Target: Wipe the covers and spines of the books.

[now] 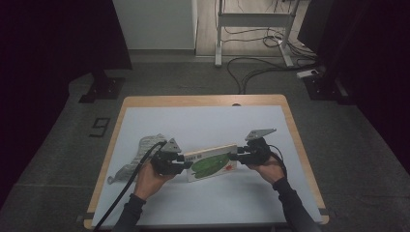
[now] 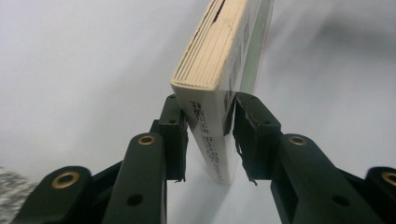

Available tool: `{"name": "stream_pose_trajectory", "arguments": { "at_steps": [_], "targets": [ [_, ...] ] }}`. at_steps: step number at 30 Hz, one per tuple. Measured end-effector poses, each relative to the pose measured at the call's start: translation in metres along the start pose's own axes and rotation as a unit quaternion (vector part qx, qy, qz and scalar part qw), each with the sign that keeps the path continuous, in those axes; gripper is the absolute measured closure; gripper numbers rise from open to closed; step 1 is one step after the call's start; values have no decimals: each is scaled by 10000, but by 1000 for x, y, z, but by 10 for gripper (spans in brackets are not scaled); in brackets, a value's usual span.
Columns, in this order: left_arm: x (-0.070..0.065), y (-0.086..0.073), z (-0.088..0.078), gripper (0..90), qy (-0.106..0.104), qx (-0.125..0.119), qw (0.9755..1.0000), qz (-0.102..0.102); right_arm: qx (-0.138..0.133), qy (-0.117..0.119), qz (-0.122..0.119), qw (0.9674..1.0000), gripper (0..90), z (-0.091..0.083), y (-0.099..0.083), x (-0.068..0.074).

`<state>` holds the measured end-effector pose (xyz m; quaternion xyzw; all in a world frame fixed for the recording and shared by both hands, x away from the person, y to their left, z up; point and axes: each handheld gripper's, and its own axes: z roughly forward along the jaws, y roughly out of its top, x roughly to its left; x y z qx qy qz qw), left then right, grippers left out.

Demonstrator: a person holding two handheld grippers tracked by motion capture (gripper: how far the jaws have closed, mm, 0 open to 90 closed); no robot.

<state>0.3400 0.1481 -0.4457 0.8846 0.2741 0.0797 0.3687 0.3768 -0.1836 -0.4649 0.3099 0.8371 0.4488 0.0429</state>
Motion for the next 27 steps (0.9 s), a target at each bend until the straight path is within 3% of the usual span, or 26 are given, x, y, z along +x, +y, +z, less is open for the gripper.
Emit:
{"name": "stream_pose_trajectory", "arguments": {
  "at_steps": [18,27],
  "targets": [
    [23,6,-9,640,489,-39,9988,73,-159,-299,-270,9991,594,14,20,8],
    [21,4,-6,624,587,88,9982,87,-147,-252,-263,9992,591,18,17,8]
  ]
}}
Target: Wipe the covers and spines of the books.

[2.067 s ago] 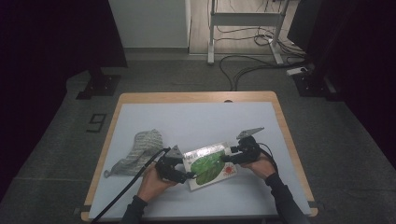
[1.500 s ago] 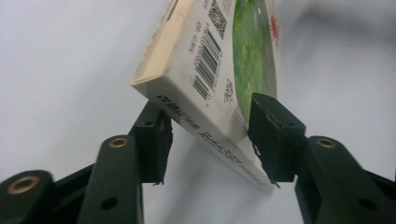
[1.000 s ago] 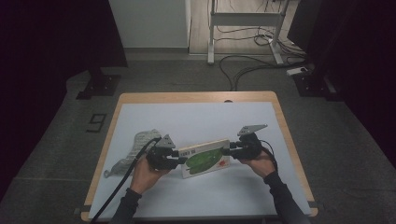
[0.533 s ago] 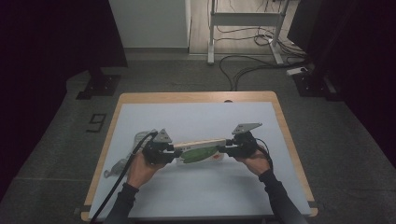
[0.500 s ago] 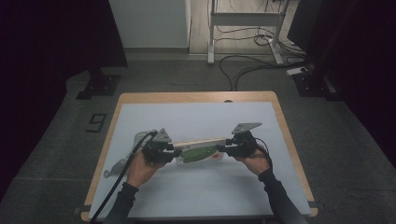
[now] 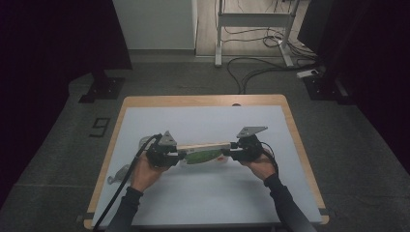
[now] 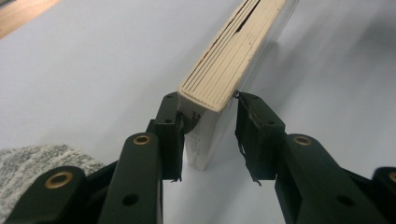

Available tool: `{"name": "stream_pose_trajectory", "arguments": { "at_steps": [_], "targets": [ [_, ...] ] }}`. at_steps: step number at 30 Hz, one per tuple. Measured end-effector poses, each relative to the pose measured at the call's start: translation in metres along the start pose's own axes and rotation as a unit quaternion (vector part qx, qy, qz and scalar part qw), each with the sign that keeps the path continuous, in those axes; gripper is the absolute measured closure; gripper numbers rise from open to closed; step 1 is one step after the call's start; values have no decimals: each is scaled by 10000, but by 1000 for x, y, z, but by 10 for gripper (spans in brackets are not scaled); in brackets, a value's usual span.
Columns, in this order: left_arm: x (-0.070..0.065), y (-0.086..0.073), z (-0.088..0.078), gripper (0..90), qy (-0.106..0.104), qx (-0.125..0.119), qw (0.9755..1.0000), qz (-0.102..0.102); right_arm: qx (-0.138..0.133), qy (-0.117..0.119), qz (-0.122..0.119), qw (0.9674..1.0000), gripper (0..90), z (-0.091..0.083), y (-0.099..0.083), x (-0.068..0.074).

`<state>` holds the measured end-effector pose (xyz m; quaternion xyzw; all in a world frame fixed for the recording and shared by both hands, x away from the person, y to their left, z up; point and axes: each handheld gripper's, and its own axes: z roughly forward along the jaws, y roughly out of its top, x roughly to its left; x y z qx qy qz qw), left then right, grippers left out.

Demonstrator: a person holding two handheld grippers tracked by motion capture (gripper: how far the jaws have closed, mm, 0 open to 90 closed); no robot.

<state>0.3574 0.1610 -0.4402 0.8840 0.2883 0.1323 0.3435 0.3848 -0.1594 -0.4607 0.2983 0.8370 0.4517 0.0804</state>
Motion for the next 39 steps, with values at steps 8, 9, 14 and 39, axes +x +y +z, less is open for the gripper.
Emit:
{"name": "stream_pose_trajectory", "arguments": {
  "at_steps": [8,9,14,39],
  "targets": [
    [-5,-3,-2,602,-53,-46,9999,-75,7,88,30,10000,576,-4,-3,3],
    [-6,-3,-3,597,-81,-56,9999,-100,7,95,29,10000,573,-5,-3,3],
    [-8,-6,-5,569,-221,-115,9994,-230,-6,149,24,9999,554,-8,-7,7],
    [-33,-28,1,249,-327,-80,9976,-606,236,201,88,9995,353,-14,-31,25]
  ]
}}
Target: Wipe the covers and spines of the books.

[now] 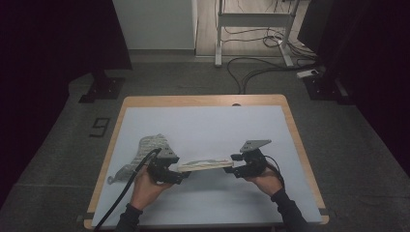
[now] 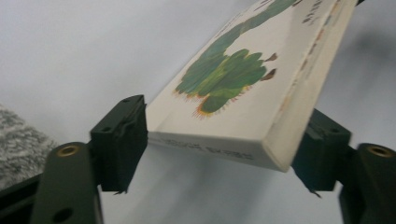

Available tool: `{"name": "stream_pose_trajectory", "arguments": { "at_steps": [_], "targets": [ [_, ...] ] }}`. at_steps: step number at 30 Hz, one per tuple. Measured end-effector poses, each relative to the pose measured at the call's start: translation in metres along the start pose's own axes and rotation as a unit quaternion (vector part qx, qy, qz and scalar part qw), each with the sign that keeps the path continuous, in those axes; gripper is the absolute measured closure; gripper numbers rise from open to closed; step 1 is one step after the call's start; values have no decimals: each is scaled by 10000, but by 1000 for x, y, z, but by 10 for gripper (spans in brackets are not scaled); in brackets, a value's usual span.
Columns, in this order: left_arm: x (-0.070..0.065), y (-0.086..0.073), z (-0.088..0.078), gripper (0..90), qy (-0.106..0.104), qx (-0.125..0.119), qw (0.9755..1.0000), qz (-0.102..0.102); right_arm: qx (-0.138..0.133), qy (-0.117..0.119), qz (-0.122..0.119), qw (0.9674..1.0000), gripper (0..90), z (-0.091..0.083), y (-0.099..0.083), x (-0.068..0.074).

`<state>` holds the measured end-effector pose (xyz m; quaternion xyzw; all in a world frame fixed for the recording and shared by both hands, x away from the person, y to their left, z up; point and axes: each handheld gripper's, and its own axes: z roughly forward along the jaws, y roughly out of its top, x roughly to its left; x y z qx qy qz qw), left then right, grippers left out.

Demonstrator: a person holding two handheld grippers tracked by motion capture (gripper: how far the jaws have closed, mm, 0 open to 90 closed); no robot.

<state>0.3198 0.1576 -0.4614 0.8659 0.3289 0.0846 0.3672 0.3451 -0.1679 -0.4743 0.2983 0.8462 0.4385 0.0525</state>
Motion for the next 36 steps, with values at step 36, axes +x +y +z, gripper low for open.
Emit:
{"name": "stream_pose_trajectory", "arguments": {
  "at_steps": [36],
  "targets": [
    [-20,-42,20,46,16,209,9997,-136,341,-2,-146,9993,192,20,-41,20]
  ]
}}
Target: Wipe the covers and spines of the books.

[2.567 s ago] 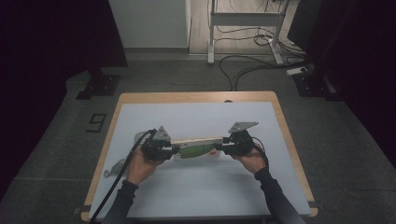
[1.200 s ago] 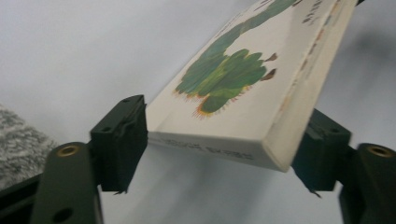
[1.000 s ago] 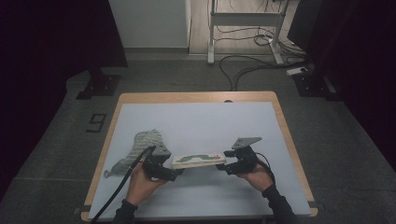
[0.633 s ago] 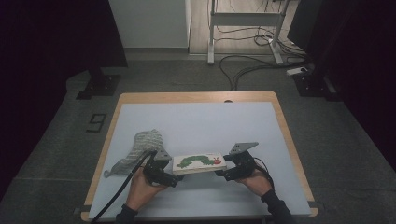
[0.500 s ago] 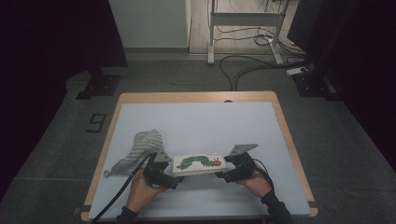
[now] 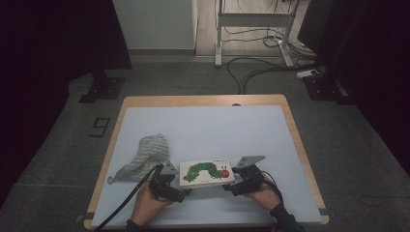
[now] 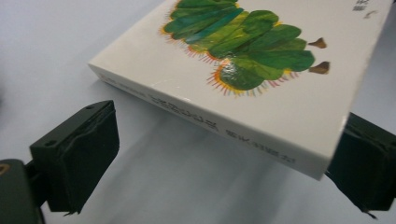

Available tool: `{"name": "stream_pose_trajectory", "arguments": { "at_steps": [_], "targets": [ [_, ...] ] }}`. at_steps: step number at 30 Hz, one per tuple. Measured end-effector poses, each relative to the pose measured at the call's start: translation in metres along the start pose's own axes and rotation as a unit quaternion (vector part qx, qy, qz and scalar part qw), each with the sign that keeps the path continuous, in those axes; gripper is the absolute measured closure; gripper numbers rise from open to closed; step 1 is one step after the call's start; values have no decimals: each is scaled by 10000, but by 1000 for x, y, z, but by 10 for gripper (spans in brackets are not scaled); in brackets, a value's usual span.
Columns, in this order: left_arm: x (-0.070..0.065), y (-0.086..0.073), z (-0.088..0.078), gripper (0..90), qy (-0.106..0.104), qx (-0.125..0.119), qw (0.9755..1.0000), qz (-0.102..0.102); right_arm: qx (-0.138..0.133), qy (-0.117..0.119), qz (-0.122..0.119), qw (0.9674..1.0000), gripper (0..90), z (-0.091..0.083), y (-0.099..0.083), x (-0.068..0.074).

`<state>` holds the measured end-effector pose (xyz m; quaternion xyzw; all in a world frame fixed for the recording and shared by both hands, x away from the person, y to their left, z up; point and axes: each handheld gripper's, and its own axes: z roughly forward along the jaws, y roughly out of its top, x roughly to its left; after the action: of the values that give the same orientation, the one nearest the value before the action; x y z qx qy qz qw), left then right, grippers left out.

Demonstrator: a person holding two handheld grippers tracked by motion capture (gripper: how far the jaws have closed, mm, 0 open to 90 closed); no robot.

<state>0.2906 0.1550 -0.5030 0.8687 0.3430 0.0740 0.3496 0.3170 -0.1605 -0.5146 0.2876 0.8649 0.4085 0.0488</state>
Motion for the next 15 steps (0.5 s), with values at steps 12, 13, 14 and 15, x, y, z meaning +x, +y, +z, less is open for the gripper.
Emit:
{"name": "stream_pose_trajectory", "arguments": {
  "at_steps": [12,13,14,15],
  "targets": [
    [-6,-6,4,90,-176,-7,9998,43,30,-9,-65,10000,186,4,-9,4],
    [-6,-6,4,99,-178,-2,9998,58,41,-5,-70,10000,186,3,-10,5],
    [-6,-7,4,109,-189,7,9998,67,37,11,-74,10000,185,3,-10,5],
    [-7,-7,4,114,-201,17,9998,65,34,3,-78,10000,185,3,-10,5]
  ]
}}
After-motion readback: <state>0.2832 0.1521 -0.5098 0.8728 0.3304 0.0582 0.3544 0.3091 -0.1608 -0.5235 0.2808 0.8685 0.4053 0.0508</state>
